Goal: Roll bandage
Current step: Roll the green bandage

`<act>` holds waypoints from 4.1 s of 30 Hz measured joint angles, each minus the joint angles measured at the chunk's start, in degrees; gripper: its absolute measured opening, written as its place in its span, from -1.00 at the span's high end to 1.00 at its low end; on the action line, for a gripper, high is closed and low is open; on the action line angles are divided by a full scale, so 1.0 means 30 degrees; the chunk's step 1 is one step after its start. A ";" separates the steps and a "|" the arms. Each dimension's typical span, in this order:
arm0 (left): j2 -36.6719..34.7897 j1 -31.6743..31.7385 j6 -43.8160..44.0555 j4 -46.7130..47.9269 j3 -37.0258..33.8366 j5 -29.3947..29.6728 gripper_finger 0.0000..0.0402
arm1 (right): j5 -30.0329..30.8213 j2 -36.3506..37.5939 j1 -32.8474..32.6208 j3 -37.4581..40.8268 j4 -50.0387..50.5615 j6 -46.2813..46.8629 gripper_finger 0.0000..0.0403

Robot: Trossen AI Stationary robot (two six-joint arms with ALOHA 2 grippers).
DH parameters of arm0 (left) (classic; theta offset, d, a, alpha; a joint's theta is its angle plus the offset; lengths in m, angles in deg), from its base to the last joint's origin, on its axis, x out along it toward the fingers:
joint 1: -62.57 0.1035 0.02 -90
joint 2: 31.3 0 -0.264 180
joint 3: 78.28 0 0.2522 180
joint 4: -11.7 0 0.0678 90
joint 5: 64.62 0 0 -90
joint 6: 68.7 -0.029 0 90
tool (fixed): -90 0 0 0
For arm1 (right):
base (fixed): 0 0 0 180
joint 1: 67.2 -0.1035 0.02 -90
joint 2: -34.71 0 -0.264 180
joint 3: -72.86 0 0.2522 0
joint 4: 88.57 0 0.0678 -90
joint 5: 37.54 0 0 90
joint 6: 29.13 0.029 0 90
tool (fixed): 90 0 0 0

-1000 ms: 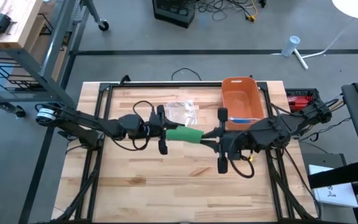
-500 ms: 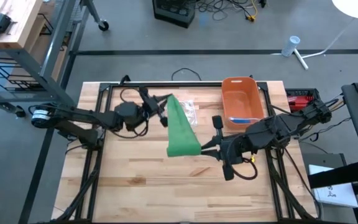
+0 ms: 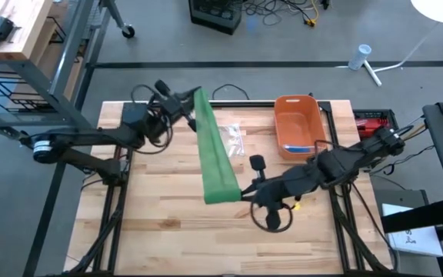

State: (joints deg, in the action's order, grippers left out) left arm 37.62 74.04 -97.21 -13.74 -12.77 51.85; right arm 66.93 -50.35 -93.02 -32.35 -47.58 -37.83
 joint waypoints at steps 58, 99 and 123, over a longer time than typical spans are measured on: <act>-0.2680 -0.3513 0.8574 1.8420 0.4089 -1.0067 1.00 | 0.0775 0.1297 0.0425 0.0002 -0.8968 -0.4966 0.99; -0.2244 -0.4801 0.8401 1.2720 0.3488 -1.0843 -0.54 | 0.3186 0.0953 0.2120 0.0002 -0.4751 -0.1592 0.99; 0.1438 -0.4801 0.7100 0.6913 0.3481 -0.9247 0.82 | 0.2018 0.0937 0.1989 0.0002 -0.4481 -0.1066 0.99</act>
State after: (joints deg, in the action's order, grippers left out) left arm 41.93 59.63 -75.91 7.00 -2.33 24.11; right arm 72.99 -47.54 -87.05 -32.34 -61.02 -41.02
